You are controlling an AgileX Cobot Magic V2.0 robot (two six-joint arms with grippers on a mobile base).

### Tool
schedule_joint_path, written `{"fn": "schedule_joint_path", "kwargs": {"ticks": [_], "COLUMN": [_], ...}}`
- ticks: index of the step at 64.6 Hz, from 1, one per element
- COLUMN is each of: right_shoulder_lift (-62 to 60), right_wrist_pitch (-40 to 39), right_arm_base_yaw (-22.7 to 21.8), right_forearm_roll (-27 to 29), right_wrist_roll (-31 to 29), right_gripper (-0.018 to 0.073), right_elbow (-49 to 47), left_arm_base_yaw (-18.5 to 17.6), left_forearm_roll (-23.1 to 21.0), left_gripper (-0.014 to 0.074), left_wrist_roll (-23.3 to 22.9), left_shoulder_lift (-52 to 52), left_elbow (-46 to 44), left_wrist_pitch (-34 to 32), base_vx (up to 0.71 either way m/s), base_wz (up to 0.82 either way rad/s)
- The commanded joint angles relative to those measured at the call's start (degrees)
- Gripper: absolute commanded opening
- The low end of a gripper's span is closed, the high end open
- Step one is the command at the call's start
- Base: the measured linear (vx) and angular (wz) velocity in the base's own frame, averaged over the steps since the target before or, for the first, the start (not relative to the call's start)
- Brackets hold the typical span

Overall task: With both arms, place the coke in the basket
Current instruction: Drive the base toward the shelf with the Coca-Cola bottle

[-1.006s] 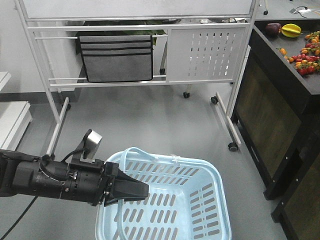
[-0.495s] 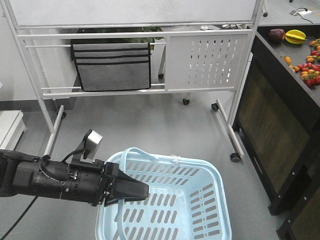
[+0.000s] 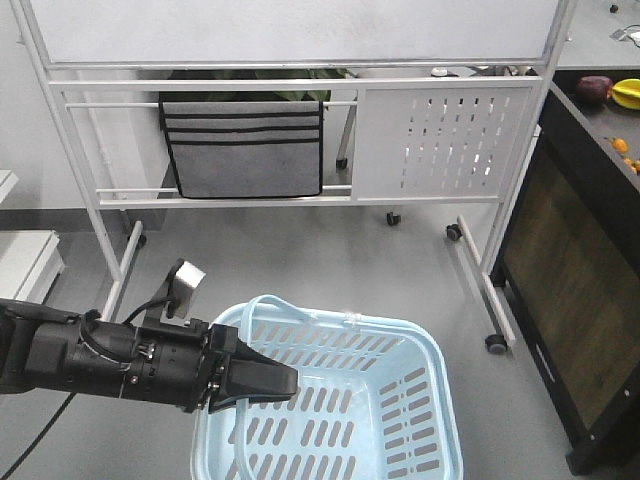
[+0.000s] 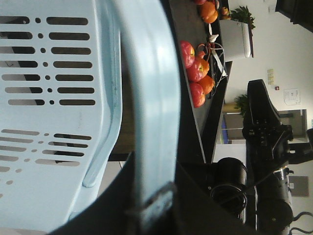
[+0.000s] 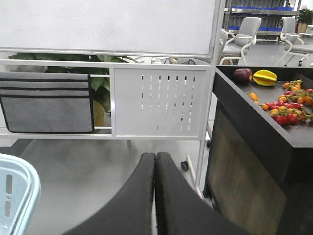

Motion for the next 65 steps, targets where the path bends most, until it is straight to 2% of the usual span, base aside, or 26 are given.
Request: {"fn": "schedule_joint_path", "kwargs": {"ticks": [1,36,65], "right_shoulder_lift": [-0.8,-0.8,-0.8], "right_wrist_pitch": [-4.5,-4.5,-4.5], "right_arm_base_yaw": [-0.1,-0.1,-0.1], "right_forearm_roll": [-0.1,-0.1,-0.1], "right_wrist_roll": [-0.2,-0.2,-0.2], "right_gripper": [-0.0010,-0.0010,-0.0010], "right_elbow": [0.6,0.6,0.6], "left_arm_base_yaw": [-0.2,-0.2,-0.2], "left_forearm_roll": [-3.8,-3.8,-3.8], "left_gripper": [-0.0006,-0.0006,-0.0006], "left_wrist_roll": [0.4,0.4,0.4], "left_shoulder_lift": [-2.5,-2.5,-2.5], "left_elbow": [-1.1,-1.1,-1.1], "left_wrist_pitch": [4.6,4.6,4.6], "base_vx": [0.19,0.20,0.20], "base_wz": [0.05,0.11,0.48]}}
